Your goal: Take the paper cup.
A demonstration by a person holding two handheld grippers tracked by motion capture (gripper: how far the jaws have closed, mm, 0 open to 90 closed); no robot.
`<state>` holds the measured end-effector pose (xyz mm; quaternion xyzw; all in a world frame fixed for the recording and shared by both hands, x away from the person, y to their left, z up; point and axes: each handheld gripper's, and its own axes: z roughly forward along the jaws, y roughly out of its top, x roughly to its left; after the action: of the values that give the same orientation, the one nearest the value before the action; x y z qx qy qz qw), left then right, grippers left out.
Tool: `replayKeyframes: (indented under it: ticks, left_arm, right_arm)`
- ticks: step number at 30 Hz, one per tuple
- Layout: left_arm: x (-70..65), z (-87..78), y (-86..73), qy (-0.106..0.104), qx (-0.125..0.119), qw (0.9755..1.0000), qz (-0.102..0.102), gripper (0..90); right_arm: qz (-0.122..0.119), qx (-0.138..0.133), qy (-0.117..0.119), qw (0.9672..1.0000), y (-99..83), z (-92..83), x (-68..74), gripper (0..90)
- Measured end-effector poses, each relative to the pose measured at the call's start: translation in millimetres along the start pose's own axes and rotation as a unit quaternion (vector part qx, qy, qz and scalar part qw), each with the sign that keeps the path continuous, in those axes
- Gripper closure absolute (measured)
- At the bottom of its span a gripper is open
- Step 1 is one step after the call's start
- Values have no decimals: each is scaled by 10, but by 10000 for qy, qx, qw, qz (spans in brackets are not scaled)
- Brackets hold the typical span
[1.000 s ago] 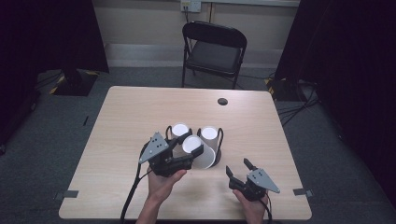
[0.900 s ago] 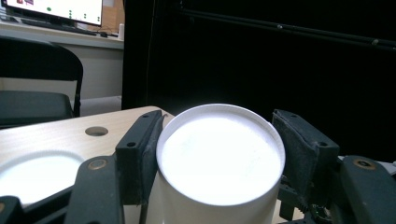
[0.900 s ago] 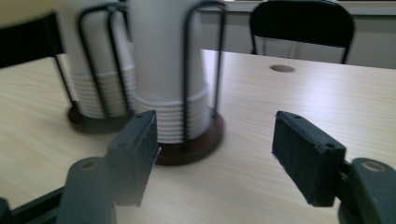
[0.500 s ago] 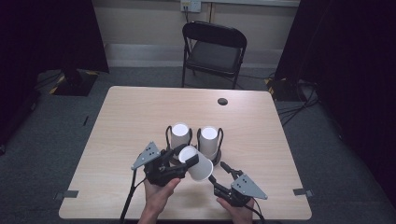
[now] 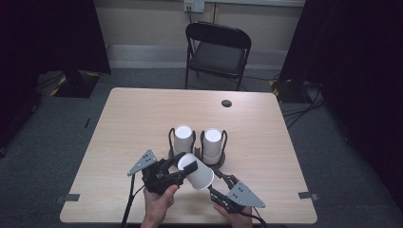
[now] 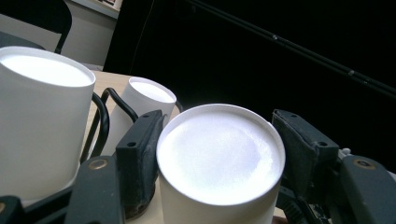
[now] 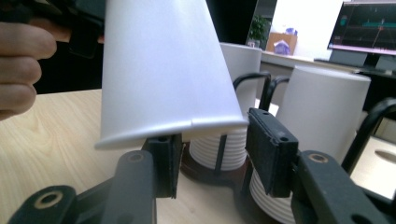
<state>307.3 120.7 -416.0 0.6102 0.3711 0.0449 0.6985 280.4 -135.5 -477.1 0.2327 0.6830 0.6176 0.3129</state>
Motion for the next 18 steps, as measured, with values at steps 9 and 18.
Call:
replayKeyframes:
  ticks: [9,18]
  left_arm:
    - [49,-9,-27,-124,50,9997,-223,358]
    - [89,2,-60,-238,144,9984,-489,358]
  right_arm:
    - [-190,-151,-32,9997,-11,35,8,610]
    - [-298,-192,42,9994,-13,50,-1,682]
